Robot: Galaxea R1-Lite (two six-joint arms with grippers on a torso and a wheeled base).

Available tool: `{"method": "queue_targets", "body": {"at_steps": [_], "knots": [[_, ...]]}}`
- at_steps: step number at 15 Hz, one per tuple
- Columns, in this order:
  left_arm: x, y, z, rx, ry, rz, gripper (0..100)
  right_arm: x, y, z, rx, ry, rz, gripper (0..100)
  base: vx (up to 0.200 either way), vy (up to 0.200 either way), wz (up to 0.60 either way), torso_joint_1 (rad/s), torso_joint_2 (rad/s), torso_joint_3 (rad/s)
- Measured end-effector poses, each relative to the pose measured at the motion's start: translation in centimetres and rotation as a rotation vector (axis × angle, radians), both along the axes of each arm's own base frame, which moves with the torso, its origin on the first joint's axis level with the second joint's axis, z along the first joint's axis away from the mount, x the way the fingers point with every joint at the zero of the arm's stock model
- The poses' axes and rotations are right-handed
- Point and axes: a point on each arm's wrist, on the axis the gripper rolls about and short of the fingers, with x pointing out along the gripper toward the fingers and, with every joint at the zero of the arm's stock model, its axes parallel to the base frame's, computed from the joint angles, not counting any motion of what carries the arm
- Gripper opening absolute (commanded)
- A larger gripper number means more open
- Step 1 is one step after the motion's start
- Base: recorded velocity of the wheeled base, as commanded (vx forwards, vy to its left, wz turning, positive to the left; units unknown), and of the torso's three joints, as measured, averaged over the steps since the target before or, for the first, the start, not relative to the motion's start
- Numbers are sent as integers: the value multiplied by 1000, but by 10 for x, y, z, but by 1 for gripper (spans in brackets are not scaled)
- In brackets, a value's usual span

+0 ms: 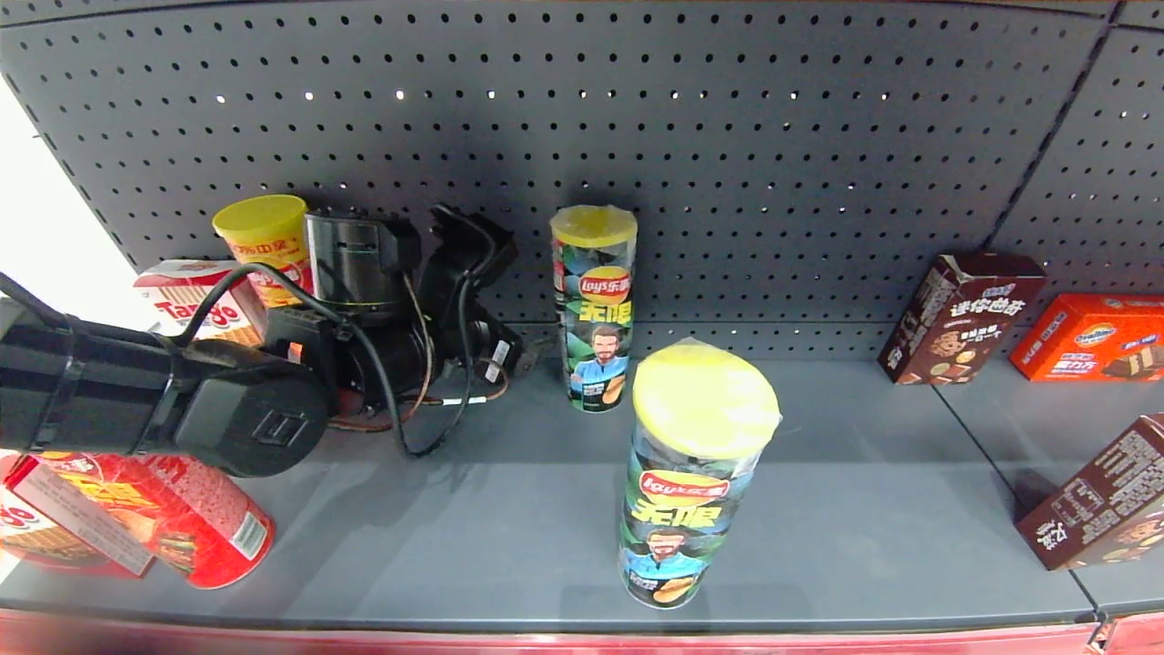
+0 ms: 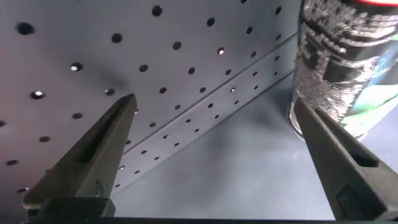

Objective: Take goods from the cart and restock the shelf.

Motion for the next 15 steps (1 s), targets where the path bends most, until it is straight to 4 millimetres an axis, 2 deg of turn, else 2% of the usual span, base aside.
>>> {"method": "queue_targets", "body": {"at_steps": [15], "knots": [[6,-24,-5,-1,-2,-50,100,0,0,0,0,0,0,100,0,0,0,0,0,0]]}}
